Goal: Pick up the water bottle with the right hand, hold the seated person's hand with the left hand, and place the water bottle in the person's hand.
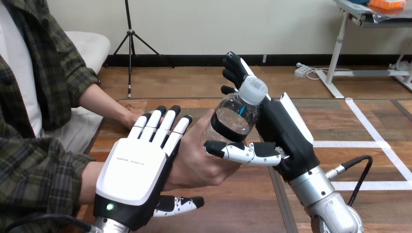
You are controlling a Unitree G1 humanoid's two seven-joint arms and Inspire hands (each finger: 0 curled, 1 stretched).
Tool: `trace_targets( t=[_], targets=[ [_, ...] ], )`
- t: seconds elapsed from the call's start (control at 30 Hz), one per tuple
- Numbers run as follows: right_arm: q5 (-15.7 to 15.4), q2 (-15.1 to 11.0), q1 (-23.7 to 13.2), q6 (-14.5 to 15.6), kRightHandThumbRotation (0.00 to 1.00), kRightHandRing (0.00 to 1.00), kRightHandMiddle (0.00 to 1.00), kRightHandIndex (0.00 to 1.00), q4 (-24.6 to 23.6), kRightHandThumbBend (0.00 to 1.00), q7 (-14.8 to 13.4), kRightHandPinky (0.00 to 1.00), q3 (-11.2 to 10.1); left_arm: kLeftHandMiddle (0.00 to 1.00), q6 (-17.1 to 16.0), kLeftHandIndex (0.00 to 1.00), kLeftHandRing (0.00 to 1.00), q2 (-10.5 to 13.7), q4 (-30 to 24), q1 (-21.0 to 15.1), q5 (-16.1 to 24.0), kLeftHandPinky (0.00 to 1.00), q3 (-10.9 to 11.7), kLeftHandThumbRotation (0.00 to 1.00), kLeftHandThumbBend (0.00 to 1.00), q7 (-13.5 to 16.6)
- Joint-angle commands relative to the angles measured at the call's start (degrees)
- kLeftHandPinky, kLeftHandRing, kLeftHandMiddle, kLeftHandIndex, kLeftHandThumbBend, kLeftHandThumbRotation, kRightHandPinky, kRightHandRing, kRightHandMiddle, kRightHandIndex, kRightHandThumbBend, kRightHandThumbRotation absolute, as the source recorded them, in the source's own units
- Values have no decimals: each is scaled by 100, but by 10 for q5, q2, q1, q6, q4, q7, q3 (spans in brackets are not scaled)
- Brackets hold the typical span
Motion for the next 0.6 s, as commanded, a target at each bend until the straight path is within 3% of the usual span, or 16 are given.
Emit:
trace_targets(
  t=[0.0, 0.23, 0.47, 0.57],
  targets=[
    [10, -5, -19, -11, 16, 100, 100, 100, -18, 78, -5, 97, -4, 100, -11, 100, 100, -3, 3, -26, -12, 100, -2, 49, 100, 12],
    [8, -5, -16, -9, 15, 100, 100, 99, -19, 78, -9, 97, -6, 100, -29, 100, 100, -4, 13, -27, -27, 100, -1, 49, 100, 32],
    [7, -4, -9, -13, 16, 100, 100, 99, -20, 78, -16, 97, -9, 100, -92, 100, 100, -13, 56, -36, -57, 100, -6, 47, 98, 122],
    [9, -1, -5, -16, 17, 100, 100, 98, -19, 78, -21, 97, -11, 100, -124, 100, 100, -21, 79, -41, -70, 97, -9, 50, 91, 164]
  ],
)
